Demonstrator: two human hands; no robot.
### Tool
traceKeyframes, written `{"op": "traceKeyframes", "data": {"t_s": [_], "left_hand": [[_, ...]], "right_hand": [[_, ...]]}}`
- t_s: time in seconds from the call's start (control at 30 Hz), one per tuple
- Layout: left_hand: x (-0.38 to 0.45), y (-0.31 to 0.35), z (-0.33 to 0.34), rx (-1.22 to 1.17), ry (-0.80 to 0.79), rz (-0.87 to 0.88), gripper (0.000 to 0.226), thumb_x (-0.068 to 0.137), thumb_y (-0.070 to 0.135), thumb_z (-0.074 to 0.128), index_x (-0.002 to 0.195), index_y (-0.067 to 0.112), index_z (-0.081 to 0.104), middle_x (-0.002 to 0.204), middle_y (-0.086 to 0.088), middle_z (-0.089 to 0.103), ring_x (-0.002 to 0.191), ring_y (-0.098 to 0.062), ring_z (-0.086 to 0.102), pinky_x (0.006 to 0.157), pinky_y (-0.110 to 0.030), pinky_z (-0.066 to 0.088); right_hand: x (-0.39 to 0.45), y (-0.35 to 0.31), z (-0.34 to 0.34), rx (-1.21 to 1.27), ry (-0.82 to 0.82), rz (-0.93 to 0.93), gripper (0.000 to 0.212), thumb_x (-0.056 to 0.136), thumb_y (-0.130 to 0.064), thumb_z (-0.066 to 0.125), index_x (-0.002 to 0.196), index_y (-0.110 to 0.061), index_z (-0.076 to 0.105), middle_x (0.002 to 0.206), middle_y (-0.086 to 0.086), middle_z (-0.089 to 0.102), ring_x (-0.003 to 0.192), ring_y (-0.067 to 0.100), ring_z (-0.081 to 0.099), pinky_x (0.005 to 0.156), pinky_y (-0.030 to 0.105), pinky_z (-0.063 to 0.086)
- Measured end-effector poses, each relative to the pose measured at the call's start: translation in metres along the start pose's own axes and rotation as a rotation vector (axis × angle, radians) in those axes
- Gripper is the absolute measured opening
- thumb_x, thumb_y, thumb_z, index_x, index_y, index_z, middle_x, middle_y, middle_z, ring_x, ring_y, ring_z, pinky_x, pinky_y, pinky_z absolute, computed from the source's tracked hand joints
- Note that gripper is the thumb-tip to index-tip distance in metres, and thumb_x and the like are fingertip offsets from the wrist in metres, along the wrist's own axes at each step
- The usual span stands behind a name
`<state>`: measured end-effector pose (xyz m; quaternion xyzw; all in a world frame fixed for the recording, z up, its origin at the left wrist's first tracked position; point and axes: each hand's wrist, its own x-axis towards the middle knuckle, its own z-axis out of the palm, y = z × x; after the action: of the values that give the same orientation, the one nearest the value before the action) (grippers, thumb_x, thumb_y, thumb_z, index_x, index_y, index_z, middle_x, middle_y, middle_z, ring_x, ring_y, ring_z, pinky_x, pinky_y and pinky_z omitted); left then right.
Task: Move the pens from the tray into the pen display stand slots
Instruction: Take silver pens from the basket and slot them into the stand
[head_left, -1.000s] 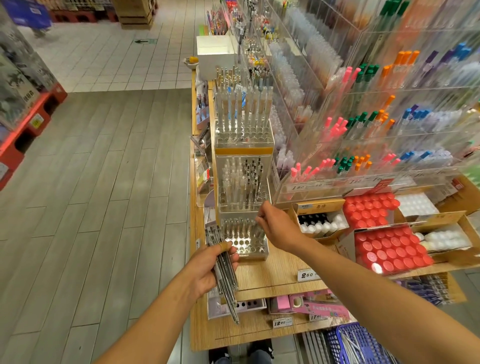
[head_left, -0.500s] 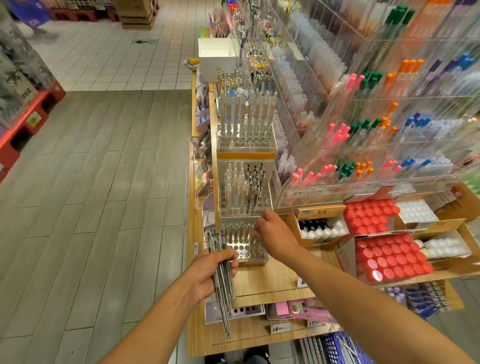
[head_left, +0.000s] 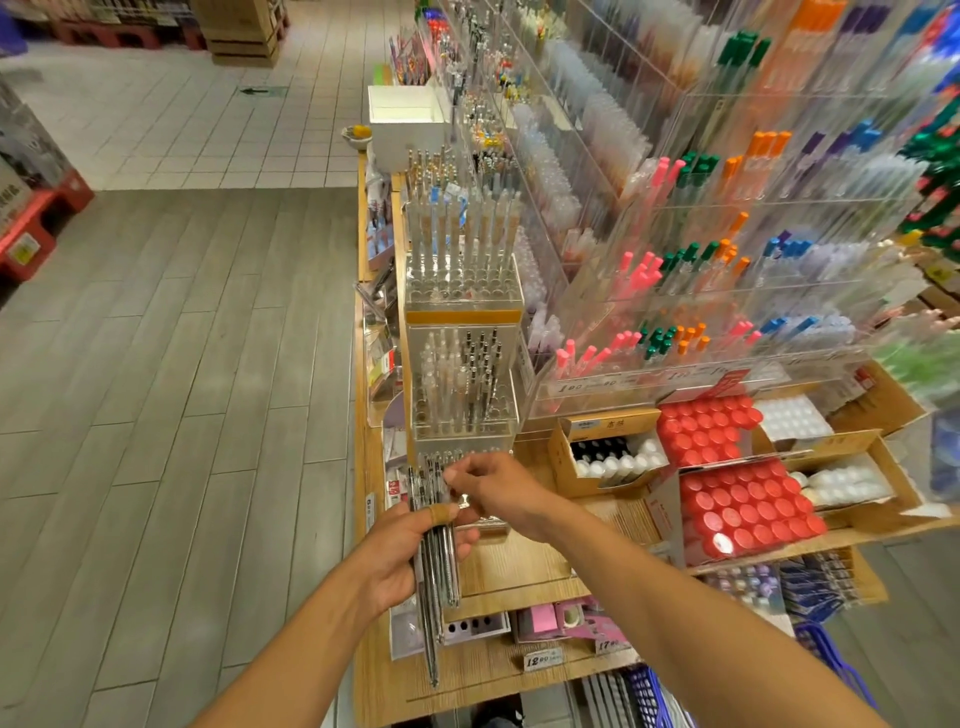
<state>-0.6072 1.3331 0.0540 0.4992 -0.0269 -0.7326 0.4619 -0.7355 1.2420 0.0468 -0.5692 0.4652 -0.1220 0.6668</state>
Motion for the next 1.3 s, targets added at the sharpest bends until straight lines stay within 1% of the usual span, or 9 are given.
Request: {"op": "traceKeyframes", "data": {"t_s": [0.17,0.27,0.33,0.47,0.67,0.8,0.9,1.1,1.3], "left_hand": [[-0.002,-0.002,0.002,0.022,0.009,-0.038,0.034,0.088,-0.003,0.062,0.120,-0.013,0.057,0.110,-0.033,0.067,0.084,-0.036,0.074,0.067,-0.041,0.061],[-0.002,-0.003,0.003,0.016,0.018,-0.051,0.031,0.089,-0.002,0.062,0.117,-0.013,0.059,0.109,-0.033,0.068,0.094,-0.038,0.071,0.069,-0.042,0.060],[-0.002,-0.002,0.003,0.017,0.017,-0.050,0.029,0.089,-0.003,0.061,0.116,-0.013,0.059,0.108,-0.033,0.068,0.091,-0.038,0.072,0.066,-0.041,0.062],[0.000,0.001,0.004,0.038,0.027,-0.046,0.025,0.090,-0.004,0.060,0.114,-0.013,0.060,0.107,-0.032,0.069,0.080,-0.034,0.074,0.062,-0.039,0.063],[0.008,0.001,0.000,-0.027,0.102,-0.029,0.018,0.093,0.000,0.059,0.108,-0.010,0.062,0.087,-0.026,0.071,0.065,-0.030,0.072,0.055,-0.037,0.061],[0.015,0.003,-0.008,-0.037,0.210,-0.008,0.010,0.094,0.003,0.059,0.093,-0.005,0.066,0.074,-0.018,0.070,0.060,-0.024,0.071,0.055,-0.034,0.061],[0.017,0.003,-0.013,-0.025,0.239,-0.012,0.010,0.094,0.004,0.061,0.098,-0.004,0.066,0.071,-0.014,0.067,0.058,-0.021,0.067,0.054,-0.031,0.060],[0.018,0.002,-0.018,-0.022,0.207,-0.038,0.011,0.092,0.005,0.062,0.099,-0.003,0.066,0.072,-0.013,0.067,0.058,-0.021,0.066,0.056,-0.032,0.059],[0.018,0.004,-0.019,-0.020,0.167,-0.043,0.012,0.092,0.004,0.061,0.099,-0.005,0.065,0.074,-0.016,0.069,0.062,-0.022,0.067,0.057,-0.033,0.060]], "right_hand": [[-0.004,-0.001,-0.002,0.031,-0.020,0.036,0.012,0.096,-0.020,0.060,0.086,-0.015,0.063,0.076,-0.002,0.062,0.059,0.004,0.060,0.060,0.020,0.049],[-0.004,-0.002,-0.003,-0.032,-0.014,0.057,0.013,0.096,-0.024,0.060,0.086,-0.016,0.064,0.079,-0.003,0.063,0.068,0.008,0.060,0.071,0.026,0.051],[-0.005,-0.003,-0.003,-0.053,-0.006,0.047,0.013,0.093,-0.028,0.064,0.085,-0.018,0.065,0.080,-0.004,0.064,0.073,0.009,0.061,0.077,0.029,0.052],[-0.005,-0.005,-0.004,-0.155,0.062,0.026,0.014,0.090,-0.031,0.068,0.086,-0.018,0.065,0.077,-0.004,0.062,0.072,0.009,0.058,0.069,0.026,0.049],[-0.005,-0.017,-0.011,-0.157,0.099,0.036,0.008,0.095,-0.012,0.059,0.089,-0.009,0.064,0.072,0.002,0.060,0.062,0.012,0.053,0.054,0.022,0.044],[-0.008,-0.023,-0.024,-0.144,0.164,-0.058,0.012,0.094,-0.004,0.053,0.093,-0.014,0.059,0.079,0.006,0.061,0.065,0.015,0.060,0.061,0.029,0.054],[-0.006,-0.023,-0.037,-0.204,0.292,-0.175,0.010,0.095,-0.008,0.054,0.095,-0.018,0.057,0.090,0.008,0.064,0.077,0.020,0.064,0.074,0.038,0.058],[0.006,-0.006,-0.042,-0.559,0.342,-0.313,0.009,0.097,-0.018,0.054,0.105,-0.023,0.055,0.086,-0.010,0.061,0.073,0.008,0.059,0.065,0.026,0.051],[0.016,0.013,-0.039,-0.733,0.290,-0.292,0.017,0.098,-0.019,0.051,0.114,-0.021,0.056,0.095,-0.010,0.057,0.083,0.010,0.057,0.071,0.024,0.042]]}}
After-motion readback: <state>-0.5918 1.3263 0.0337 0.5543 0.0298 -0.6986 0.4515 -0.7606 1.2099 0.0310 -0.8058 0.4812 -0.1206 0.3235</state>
